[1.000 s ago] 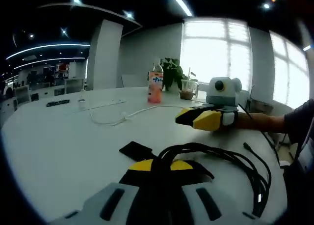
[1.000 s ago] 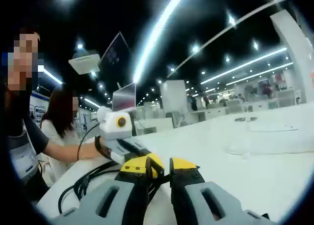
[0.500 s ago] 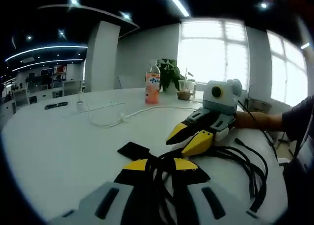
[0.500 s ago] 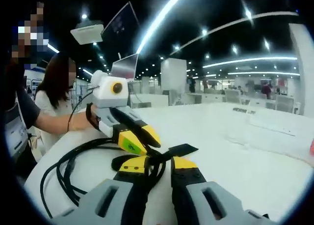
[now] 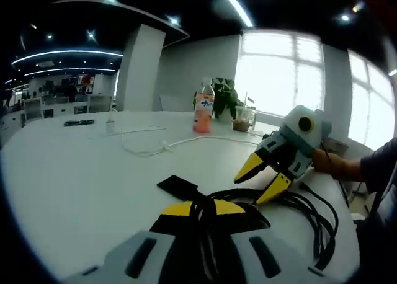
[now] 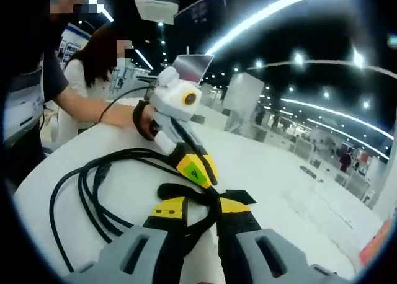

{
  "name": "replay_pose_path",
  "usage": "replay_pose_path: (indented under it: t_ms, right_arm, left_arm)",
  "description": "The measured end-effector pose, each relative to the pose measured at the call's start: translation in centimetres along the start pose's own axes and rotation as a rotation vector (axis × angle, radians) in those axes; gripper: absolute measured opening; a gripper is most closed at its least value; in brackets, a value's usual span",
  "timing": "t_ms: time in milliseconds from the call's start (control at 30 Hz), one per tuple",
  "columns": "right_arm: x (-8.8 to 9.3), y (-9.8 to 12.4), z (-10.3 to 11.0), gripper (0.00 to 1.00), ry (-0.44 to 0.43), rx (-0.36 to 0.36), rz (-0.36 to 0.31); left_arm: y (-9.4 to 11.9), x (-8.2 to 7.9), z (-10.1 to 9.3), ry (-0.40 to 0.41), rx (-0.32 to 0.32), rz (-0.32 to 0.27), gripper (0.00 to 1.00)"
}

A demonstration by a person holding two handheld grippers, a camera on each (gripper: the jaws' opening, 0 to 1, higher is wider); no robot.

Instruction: Coil the Type-C to USB data cable on the desktop and secure it with Velcro straps.

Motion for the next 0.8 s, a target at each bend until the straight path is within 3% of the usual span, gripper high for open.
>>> replay_pose_path:
  t_ms: [233,533,800]
  right_arm:
    - [-0.2,-0.7,0.5,0.18,0.067,-0.014,0.028]
    - [0.0,-0.3,-0.1,0.21,-0.009,0.043,0.038]
    - [-0.7,1.2,-0.1,0.21,0.070,0.078,0.092]
  left_arm:
    - [-0.1,0.1,0.4,0.031,0.005,-0.004,0.11]
    - [0.0,0.3,0.3,0.016,0.018,-0.023,0.11]
    - [0.1,0.5,0.1,0.021,0.025,-0.019,0.11]
Point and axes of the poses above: the point that each gripper's makers call its tool centre point, and the gripper's own axes: y roughly backward along the fingers, z roughly to its left, x roughly out of its underside, the point moved 7 cm from there along y, roughly backward along the fingers, and after that the axes turned 13 degrees about -z, right-handed, at the moved point
